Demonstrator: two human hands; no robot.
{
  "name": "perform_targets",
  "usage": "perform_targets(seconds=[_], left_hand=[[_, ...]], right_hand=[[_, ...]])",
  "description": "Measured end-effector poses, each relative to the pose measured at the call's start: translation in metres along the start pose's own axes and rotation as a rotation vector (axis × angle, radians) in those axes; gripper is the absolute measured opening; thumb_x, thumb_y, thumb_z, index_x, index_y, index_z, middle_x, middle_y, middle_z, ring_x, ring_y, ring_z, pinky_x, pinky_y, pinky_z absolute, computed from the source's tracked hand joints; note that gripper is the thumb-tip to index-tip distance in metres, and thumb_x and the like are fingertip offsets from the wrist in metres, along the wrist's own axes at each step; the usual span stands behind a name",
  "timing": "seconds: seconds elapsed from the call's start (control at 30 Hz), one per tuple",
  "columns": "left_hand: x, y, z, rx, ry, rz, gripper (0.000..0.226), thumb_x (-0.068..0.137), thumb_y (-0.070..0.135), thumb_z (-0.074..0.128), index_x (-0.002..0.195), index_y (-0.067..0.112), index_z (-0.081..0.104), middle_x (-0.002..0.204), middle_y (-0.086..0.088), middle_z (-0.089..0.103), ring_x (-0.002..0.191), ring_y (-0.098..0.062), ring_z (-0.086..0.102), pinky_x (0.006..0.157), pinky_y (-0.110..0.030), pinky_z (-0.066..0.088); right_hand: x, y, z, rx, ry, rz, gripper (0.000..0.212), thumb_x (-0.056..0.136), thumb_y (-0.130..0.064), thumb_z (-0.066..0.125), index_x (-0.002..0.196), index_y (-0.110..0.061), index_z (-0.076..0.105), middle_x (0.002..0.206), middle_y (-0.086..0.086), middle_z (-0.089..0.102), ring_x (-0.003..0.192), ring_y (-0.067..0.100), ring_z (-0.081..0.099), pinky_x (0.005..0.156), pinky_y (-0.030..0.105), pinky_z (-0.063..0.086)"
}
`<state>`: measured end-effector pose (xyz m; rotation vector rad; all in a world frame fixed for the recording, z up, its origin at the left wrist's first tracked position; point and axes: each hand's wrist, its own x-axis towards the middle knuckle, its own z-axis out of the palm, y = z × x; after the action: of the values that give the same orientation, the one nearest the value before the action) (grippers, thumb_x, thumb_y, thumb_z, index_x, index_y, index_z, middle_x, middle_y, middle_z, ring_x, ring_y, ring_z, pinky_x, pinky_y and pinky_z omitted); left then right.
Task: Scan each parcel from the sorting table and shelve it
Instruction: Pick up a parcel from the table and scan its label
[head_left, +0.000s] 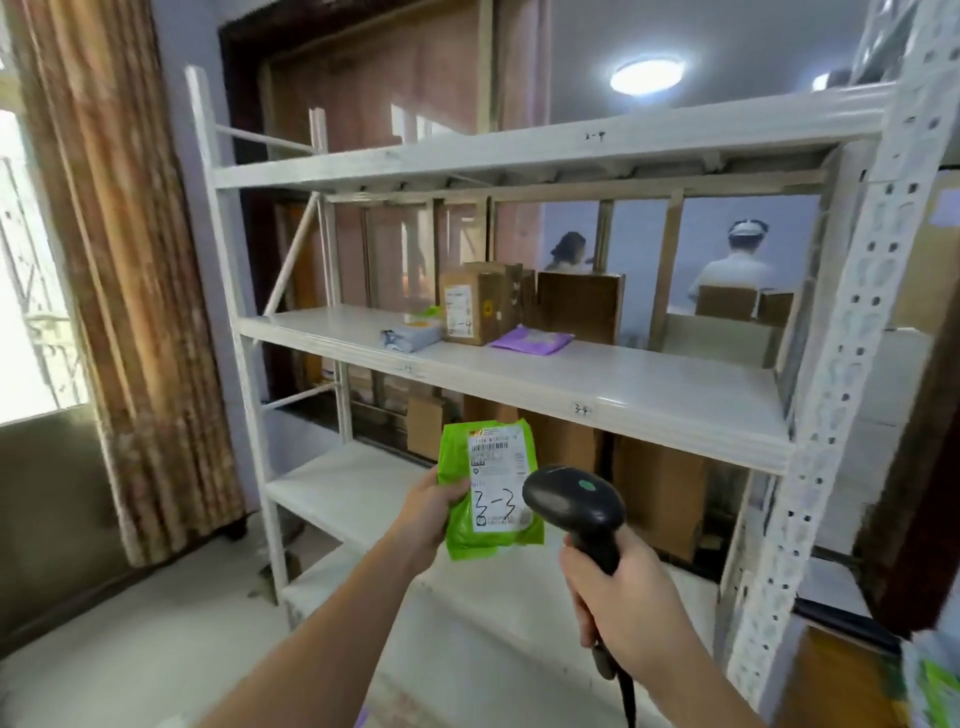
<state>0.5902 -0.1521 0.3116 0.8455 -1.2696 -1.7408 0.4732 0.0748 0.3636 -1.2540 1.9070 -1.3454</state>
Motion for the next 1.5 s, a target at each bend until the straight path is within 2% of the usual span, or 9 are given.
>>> perform_targets(seconds=[0.2,0.4,0.67,0.87,1.0,1.03,1.2,1.4,1.5], left_hand=[[0.015,0.043,-0.080,-0.002,0.082,0.069,0.026,0.101,0.000,0.055,0.121,0.012,0.066,0.102,-0.007,0.080,0.086,-0.023,0.078,0.064,-0.034,0.063],[0.044,0.063,-0.131,-0.023,0.126,0.084,0.027,0.101,0.001,0.055,0.124,0.009,0.066,0.112,-0.015,0.078,0.104,-0.036,0.074,0.092,-0.053,0.059],[0.111,0.079,-0.204,0.027,0.211,0.111,0.029,0.100,0.000,0.056,0.126,0.009,0.066,0.120,-0.018,0.075,0.111,-0.039,0.072,0.101,-0.058,0.055],[0.159,0.103,-0.264,0.004,0.297,0.140,0.029,0.101,0.001,0.055,0.127,0.007,0.067,0.114,-0.014,0.077,0.104,-0.035,0.075,0.094,-0.051,0.058],[0.184,0.119,-0.305,-0.026,0.350,0.156,0.022,0.102,-0.003,0.052,0.113,0.009,0.068,0.092,-0.006,0.081,0.080,-0.022,0.079,0.065,-0.035,0.063],[0.192,0.123,-0.316,-0.024,0.369,0.152,0.023,0.102,-0.004,0.052,0.112,0.010,0.068,0.089,-0.005,0.081,0.077,-0.021,0.079,0.063,-0.034,0.062],[0.235,0.139,-0.369,-0.055,0.409,0.131,0.023,0.101,-0.001,0.055,0.117,0.010,0.067,0.108,-0.014,0.079,0.095,-0.033,0.076,0.092,-0.053,0.059],[0.310,0.169,-0.417,-0.085,0.351,0.120,0.026,0.102,-0.003,0.052,0.125,0.005,0.062,0.094,-0.012,0.080,0.076,-0.027,0.079,0.056,-0.037,0.062],[0.346,0.184,-0.427,-0.072,0.269,0.112,0.023,0.104,-0.002,0.051,0.121,0.006,0.063,0.098,-0.015,0.079,0.075,-0.027,0.079,0.055,-0.037,0.062]], right_hand=[[0.028,-0.037,0.061,0.051,-0.078,-0.063,0.004,0.097,-0.018,0.055,0.095,-0.018,0.058,0.054,0.003,0.055,0.044,0.015,0.051,0.047,0.025,0.045],[0.067,-0.057,0.104,0.094,-0.129,-0.100,0.003,0.096,-0.018,0.056,0.095,-0.016,0.056,0.053,0.003,0.054,0.044,0.015,0.051,0.054,0.030,0.048],[0.154,-0.071,0.175,0.132,-0.206,-0.187,0.006,0.096,-0.014,0.057,0.093,-0.019,0.057,0.053,0.003,0.051,0.043,0.017,0.049,0.049,0.028,0.046],[0.229,-0.087,0.235,0.175,-0.294,-0.210,0.003,0.094,-0.011,0.060,0.094,-0.013,0.059,0.052,0.003,0.052,0.042,0.018,0.048,0.049,0.033,0.048],[0.270,-0.101,0.278,0.142,-0.362,-0.236,0.006,0.095,-0.014,0.059,0.091,-0.017,0.057,0.050,0.002,0.054,0.043,0.018,0.050,0.050,0.033,0.048],[0.280,-0.105,0.289,0.137,-0.370,-0.239,0.008,0.096,-0.014,0.059,0.089,-0.018,0.056,0.049,0.002,0.053,0.042,0.018,0.050,0.050,0.032,0.047],[0.325,-0.122,0.342,0.145,-0.375,-0.229,0.010,0.095,-0.014,0.061,0.087,-0.018,0.057,0.049,0.002,0.053,0.041,0.017,0.049,0.047,0.030,0.046],[0.375,-0.143,0.398,0.136,-0.313,-0.250,0.011,0.096,-0.014,0.059,0.087,-0.019,0.056,0.050,0.003,0.051,0.041,0.017,0.048,0.047,0.028,0.046],[0.398,-0.153,0.418,0.125,-0.257,-0.225,0.011,0.097,-0.016,0.058,0.086,-0.018,0.054,0.051,0.002,0.051,0.041,0.016,0.049,0.047,0.027,0.046]])
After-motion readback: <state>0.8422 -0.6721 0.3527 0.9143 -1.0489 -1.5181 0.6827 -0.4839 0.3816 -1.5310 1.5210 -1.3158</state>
